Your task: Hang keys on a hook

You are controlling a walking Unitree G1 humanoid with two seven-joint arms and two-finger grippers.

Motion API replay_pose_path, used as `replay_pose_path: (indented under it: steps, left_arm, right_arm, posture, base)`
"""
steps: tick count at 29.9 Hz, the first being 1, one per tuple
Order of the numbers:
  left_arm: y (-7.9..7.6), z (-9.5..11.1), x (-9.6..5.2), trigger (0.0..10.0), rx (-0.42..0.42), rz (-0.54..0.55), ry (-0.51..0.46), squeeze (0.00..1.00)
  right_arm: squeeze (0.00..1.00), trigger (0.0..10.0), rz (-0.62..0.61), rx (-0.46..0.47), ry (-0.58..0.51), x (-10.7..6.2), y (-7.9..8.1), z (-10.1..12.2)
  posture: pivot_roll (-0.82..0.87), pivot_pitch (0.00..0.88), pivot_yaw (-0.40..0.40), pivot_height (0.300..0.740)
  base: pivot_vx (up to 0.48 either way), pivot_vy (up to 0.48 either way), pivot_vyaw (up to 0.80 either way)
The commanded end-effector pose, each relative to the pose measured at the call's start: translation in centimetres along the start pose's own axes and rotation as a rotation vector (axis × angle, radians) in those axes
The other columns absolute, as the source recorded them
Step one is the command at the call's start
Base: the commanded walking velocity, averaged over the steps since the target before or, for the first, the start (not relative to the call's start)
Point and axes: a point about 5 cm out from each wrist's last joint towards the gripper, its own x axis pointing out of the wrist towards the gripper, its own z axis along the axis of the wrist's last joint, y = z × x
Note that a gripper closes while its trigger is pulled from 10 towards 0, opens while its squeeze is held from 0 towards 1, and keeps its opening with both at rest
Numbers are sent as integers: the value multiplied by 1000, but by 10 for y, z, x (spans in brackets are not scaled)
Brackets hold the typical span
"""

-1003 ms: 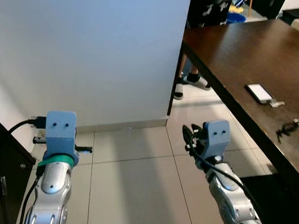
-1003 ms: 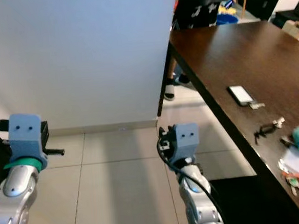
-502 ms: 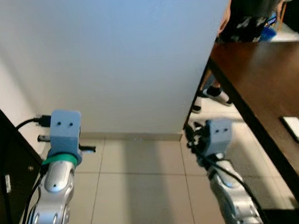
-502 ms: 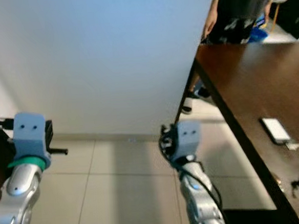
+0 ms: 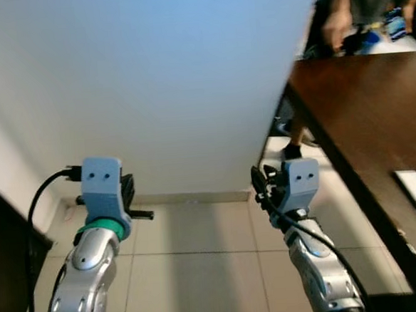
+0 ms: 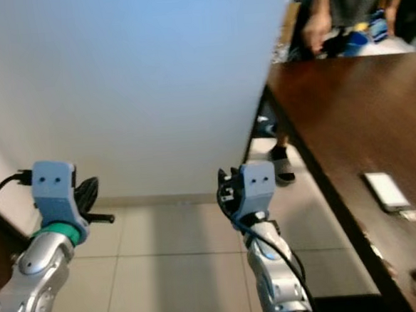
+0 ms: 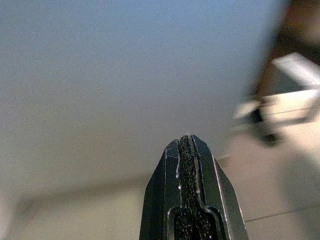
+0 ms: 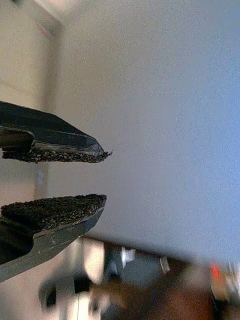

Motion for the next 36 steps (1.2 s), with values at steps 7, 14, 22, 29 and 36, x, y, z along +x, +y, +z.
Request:
replay_pose_path:
  steps: [7,14,22,29,36]
  left_arm:
    - [-14,15,-4,10000,100,-110,-37,0]
    - [-10,14,-3,10000,123,-80,-28,0]
    - [-8,17,-5,10000,93,-94,-21,0]
    - [-12,9,-14,10000,215,-241,24,0]
    - [0,6,-14,10000,227,-177,22,0]
  right_arm:
    - [0,10000,-15,19,-12,-1,-1,3]
    - [0,10000,-19,24,-11,-1,0,4]
    - [0,10000,-23,26,-5,-2,-1,2]
    - [0,10000,0,-48,2,-3,-3,-2]
    - [0,10000,49,-103,41,-3,-8,-8]
  posture:
    - [116,112,65,740]
    - [119,116,68,740]
    - [123,119,70,740]
    - [127,124,71,740]
    - [131,127,66,740]
  base:
    - [0,0,-800]
    - [0,0,-800]
    - [0,0,-800]
    - [0,0,-800]
    - [0,0,-800]
